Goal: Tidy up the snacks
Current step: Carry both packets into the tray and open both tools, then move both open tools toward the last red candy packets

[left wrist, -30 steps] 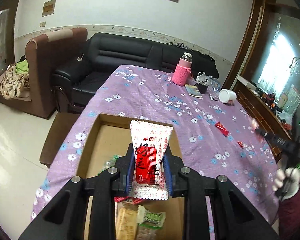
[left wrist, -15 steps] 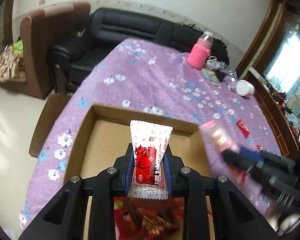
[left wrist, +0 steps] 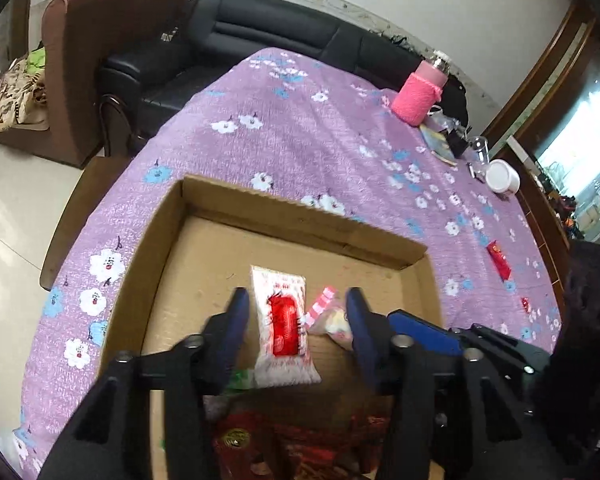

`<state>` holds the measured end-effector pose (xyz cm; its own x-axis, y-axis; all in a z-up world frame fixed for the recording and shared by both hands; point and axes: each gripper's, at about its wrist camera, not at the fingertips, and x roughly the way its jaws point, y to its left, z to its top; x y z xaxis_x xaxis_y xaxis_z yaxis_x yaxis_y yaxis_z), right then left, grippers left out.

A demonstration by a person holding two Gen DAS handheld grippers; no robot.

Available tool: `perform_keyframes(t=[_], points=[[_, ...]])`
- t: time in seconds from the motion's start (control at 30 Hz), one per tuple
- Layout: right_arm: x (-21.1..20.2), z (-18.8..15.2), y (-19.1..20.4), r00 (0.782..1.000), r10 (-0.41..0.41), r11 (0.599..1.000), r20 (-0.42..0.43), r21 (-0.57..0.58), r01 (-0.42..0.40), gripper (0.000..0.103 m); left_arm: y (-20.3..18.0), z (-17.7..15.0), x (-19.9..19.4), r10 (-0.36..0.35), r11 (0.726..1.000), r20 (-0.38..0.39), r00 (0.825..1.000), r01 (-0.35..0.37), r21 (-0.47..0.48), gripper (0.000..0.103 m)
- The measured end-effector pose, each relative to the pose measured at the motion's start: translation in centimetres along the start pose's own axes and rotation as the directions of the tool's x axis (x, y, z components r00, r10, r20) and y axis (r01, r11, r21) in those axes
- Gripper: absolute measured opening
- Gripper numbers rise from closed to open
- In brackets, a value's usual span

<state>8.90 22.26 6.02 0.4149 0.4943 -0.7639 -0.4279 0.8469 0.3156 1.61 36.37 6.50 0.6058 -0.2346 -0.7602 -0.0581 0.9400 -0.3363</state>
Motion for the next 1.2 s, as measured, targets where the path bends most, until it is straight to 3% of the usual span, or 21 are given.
perform_keyframes(t=[0.1, 0.17, 0.2, 0.33, 0.37, 0.47, 0.53, 0.57, 0.63, 0.73, 0.8, 0.93, 1.2], points=[[-1.5, -0.1, -0.2, 1.0, -0.001, 1.0, 0.027, 0.006, 0.001, 0.04, -0.6, -0.2, -1.4, -0.001, 1.0, 0.026, 1.0, 0.001, 0.007, 0.055], [-3.1, -0.5, -0.5, 0.999, 0.006, 1.0, 0.053, 0.011, -0.006, 0.04, -1.1, -0.3, -2.5, 0.028, 1.0, 0.044, 0.999, -0.029, 0.006, 0.064], [-3.9, -0.7, -0.7, 0.998, 0.007, 1.0, 0.064, 0.011, -0.008, 0.04, -1.5, -0.4, -3.5, 0.044, 0.999, 0.063, 0.997, -0.044, 0.001, 0.07], [-7.4, -2.1, -1.5, 0.992, -0.008, 1.0, 0.124, 0.008, 0.007, 0.041, -3.5, -1.5, -7.6, 0.024, 1.0, 0.162, 0.987, -0.024, 0.001, 0.075], [-8.3, -2.5, -1.9, 0.99, -0.015, 1.0, 0.141, 0.013, 0.013, 0.044, -4.5, -2.1, -8.9, 0.033, 0.999, 0.2, 0.979, -0.036, 0.01, 0.077], [-10.9, -4.0, -3.4, 0.98, -0.05, 0.998, 0.191, 0.048, 0.042, 0.051, -8.1, -4.5, -12.5, 0.103, 0.992, 0.339, 0.935, -0.124, 0.039, 0.098], [-12.6, -5.3, -4.7, 0.972, -0.076, 0.995, 0.222, 0.086, 0.058, 0.051, -10.6, -6.8, -14.2, 0.083, 0.991, 0.41, 0.908, -0.118, 0.06, 0.103], [-13.1, -5.8, -5.3, 0.969, -0.086, 0.992, 0.23, 0.105, 0.064, 0.051, -11.7, -7.7, -14.5, 0.056, 0.993, 0.422, 0.905, -0.094, 0.071, 0.103], [-13.9, -6.7, -6.5, 0.966, -0.103, 0.988, 0.238, 0.137, 0.072, 0.051, -14.0, -9.5, -14.4, 0.003, 0.994, 0.4, 0.917, -0.048, 0.101, 0.103], [-15.4, -8.6, -8.8, 0.96, -0.139, 0.976, 0.244, 0.195, 0.092, 0.051, -17.1, -11.3, -13.3, 0.048, 0.985, 0.359, 0.932, -0.104, 0.138, 0.103], [-16.4, -9.7, -10.2, 0.955, -0.155, 0.968, 0.254, 0.231, 0.096, 0.051, -18.9, -12.4, -13.0, 0.098, 0.971, 0.366, 0.925, -0.169, 0.167, 0.103], [-18.1, -12.1, -13.6, 0.949, -0.179, 0.943, 0.258, 0.321, 0.091, 0.052, -21.3, -13.9, -12.6, 0.136, 0.947, 0.371, 0.919, -0.231, 0.225, 0.103], [-20.4, -14.7, -17.7, 0.942, -0.219, 0.907, 0.254, 0.41, 0.1, 0.052, -23.3, -14.8, -12.1, 0.123, 0.937, 0.343, 0.931, -0.222, 0.268, 0.103]])
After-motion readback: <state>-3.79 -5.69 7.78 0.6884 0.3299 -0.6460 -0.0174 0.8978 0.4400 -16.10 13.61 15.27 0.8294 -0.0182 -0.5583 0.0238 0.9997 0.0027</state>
